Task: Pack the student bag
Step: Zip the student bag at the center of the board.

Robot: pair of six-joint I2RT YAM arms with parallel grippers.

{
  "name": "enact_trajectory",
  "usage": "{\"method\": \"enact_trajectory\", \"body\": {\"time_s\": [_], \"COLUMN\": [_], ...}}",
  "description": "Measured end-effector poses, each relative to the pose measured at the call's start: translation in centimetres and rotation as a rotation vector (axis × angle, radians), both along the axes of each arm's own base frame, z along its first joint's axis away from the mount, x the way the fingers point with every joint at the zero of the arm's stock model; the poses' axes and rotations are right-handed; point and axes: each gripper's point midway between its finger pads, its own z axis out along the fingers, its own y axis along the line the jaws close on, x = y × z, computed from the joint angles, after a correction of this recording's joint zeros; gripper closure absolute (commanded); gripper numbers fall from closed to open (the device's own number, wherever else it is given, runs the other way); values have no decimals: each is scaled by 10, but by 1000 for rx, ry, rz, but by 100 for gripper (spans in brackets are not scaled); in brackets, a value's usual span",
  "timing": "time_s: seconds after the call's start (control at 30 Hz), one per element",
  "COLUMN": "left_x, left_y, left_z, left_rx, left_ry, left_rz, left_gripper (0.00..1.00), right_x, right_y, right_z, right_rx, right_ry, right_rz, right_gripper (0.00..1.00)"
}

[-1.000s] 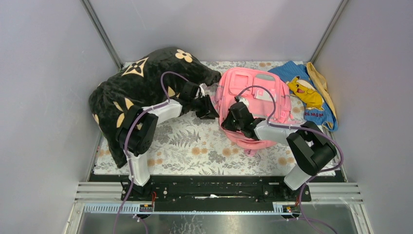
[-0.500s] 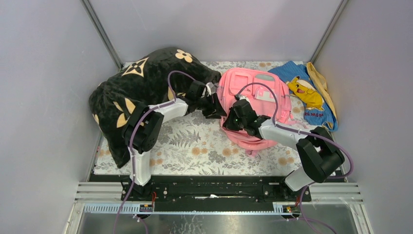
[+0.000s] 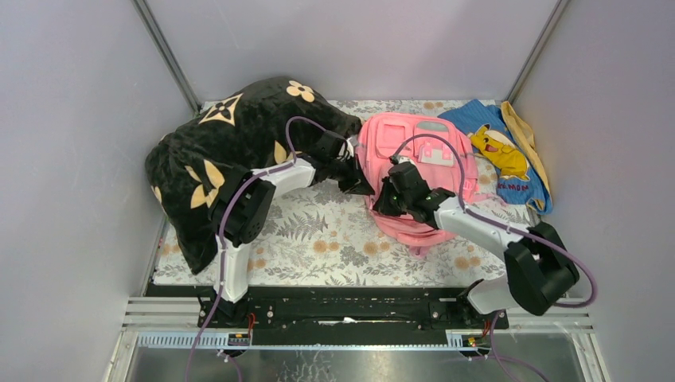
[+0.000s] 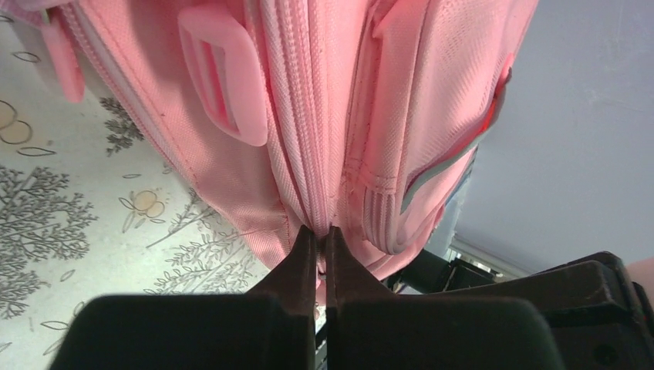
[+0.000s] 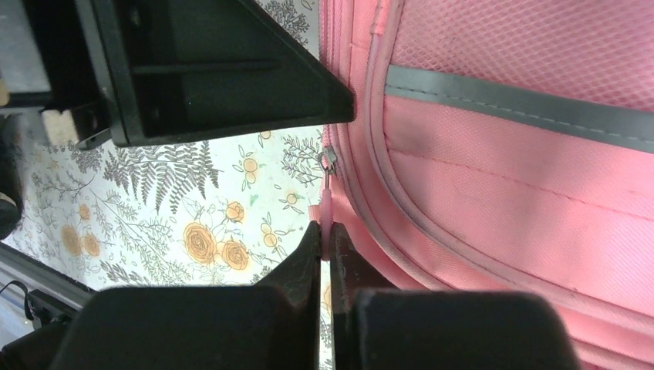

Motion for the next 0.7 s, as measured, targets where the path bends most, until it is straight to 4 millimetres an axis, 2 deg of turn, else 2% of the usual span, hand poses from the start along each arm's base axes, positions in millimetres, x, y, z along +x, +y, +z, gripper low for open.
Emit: {"method": "enact_trajectory", "body": {"time_s": [0.17, 0.27, 0.37, 0.5, 0.7], "left_x": [-4, 2, 16, 23, 30], "left_y": [1, 9, 26, 40, 44], "left_z": [10, 13, 10, 9, 18], "left_rx": [-19, -14, 8, 27, 42], "left_ry": [11, -6, -10, -11, -20], "left_rz": [-23, -12, 27, 46, 35], "left_gripper": [100, 100, 100, 100, 100], "right_x": [-11, -29, -41, -48, -55], "right_y": [-11, -20, -26, -31, -51], "right_z": [17, 15, 9, 6, 11], "right_rx": [-4, -21, -39, -53, -100], "right_ry": [-37, -3, 33, 51, 23], "right_rz": [24, 49, 66, 66, 30], "right_gripper": [100, 100, 100, 100, 100]}}
